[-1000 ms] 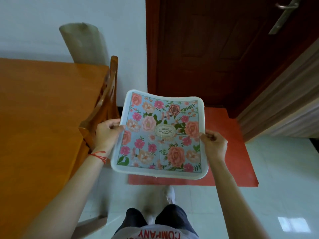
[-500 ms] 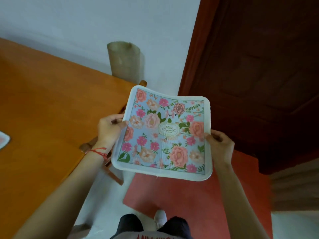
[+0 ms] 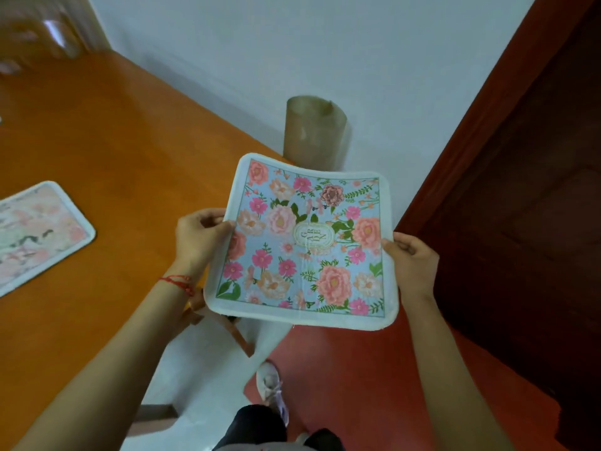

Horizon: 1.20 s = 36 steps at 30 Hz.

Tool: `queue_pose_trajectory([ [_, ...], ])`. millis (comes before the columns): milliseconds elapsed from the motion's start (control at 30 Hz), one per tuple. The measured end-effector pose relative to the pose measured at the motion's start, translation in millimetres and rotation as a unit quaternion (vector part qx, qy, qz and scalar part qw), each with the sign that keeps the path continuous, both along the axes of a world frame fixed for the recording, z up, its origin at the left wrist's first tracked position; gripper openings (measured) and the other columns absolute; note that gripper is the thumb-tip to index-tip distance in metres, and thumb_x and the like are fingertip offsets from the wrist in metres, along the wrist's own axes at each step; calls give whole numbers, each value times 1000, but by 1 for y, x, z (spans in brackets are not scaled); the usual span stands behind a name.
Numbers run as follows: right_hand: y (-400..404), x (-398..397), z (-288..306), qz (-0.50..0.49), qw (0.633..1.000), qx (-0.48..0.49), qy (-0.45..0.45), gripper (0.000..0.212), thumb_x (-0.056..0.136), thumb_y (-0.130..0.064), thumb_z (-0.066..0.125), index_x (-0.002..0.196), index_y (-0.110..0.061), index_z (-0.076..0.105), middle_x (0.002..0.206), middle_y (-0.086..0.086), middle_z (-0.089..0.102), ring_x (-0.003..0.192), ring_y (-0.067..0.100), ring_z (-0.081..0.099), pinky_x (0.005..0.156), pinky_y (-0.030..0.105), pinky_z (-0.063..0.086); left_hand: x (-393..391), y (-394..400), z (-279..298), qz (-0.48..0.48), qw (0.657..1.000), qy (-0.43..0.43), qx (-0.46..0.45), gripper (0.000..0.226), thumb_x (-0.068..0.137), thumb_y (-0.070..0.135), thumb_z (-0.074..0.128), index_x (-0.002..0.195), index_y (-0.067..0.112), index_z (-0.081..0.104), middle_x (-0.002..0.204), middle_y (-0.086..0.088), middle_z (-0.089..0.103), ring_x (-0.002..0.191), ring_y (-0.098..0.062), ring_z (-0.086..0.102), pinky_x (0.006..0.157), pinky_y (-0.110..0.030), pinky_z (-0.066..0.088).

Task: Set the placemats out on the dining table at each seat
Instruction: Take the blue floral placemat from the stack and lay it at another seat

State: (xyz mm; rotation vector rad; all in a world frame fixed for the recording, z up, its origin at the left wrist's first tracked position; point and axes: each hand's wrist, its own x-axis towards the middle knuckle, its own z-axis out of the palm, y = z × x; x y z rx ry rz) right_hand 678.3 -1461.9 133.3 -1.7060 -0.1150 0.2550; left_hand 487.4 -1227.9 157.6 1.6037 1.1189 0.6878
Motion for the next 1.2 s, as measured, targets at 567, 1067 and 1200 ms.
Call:
queue_pose_trajectory([
  [567,211,56,-4,156,987,-41,17,15,78,-6,68,93,-5,67,75,3,67,62,10,64,60,25,55,-2,142,-20,145,989,-1,-27,9,85,14,62,94,11,65,79,3,63,72,-13,64,62,-28,54],
  [1067,357,83,-32,361,926,-103,24,8,80,-3,65,86,-8,63,75,6,65,63,14,63,53,25,55,-16,181,-72,339,937,52,-64,15,84,13,64,97,7,67,89,-9,65,76,-24,64,69,-33,53],
  [1200,386,94,-48,409,904,-121,31,11,81,-1,64,92,-2,63,79,7,64,64,16,63,45,13,51,-10,182,-88,376,921,74,-74,16,83,13,64,97,6,67,88,-9,66,76,-24,64,71,-34,54],
])
